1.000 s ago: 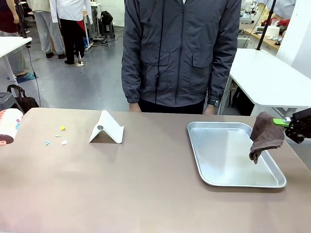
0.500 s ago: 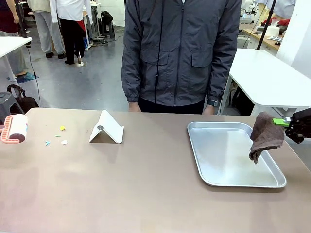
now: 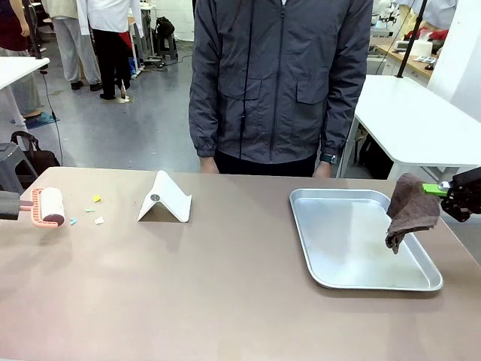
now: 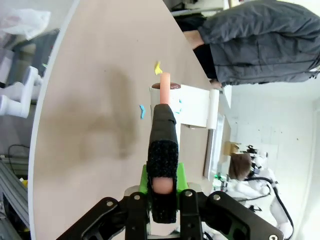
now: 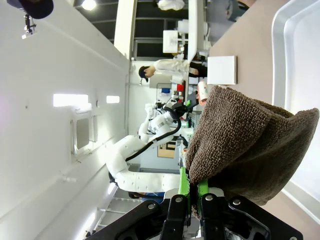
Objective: Clean the surface of the table.
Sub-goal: Clean the area not pointed to by the person.
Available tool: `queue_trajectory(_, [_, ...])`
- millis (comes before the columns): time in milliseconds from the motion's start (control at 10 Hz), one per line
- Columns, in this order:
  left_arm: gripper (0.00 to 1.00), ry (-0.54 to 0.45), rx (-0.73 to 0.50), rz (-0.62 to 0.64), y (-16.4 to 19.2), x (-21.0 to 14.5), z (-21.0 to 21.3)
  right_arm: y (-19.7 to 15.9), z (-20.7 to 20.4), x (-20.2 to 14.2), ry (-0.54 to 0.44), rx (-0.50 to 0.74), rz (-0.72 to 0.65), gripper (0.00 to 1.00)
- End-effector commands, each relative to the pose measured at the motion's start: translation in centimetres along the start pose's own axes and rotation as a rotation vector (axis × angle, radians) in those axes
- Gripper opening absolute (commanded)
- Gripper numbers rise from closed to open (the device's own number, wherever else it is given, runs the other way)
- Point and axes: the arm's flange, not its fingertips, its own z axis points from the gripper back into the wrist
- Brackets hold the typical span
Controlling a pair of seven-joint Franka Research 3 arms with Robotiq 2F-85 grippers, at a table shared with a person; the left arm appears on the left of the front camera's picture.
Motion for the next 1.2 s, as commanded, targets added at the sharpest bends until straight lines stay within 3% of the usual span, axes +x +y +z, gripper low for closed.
queue_trajectory(0, [0.22,-0.040,0.034,0.008,-1.1,-0.8,-1.1,0.4,0.0,0.4,0.007,0.005,0.014,0.07])
queue_trajectory(200, [0.22,-0.069,0.102,0.045,-1.0,-0.4,-2.1,0.4,0.0,0.4,0.007,0.005,0.014,0.07])
queue_trajectory(1100, [0.22,0.018,0.219,0.113,-1.1,1.1,-7.9,0.4,0.0,0.4,0.007,0.005,0.014,0.07])
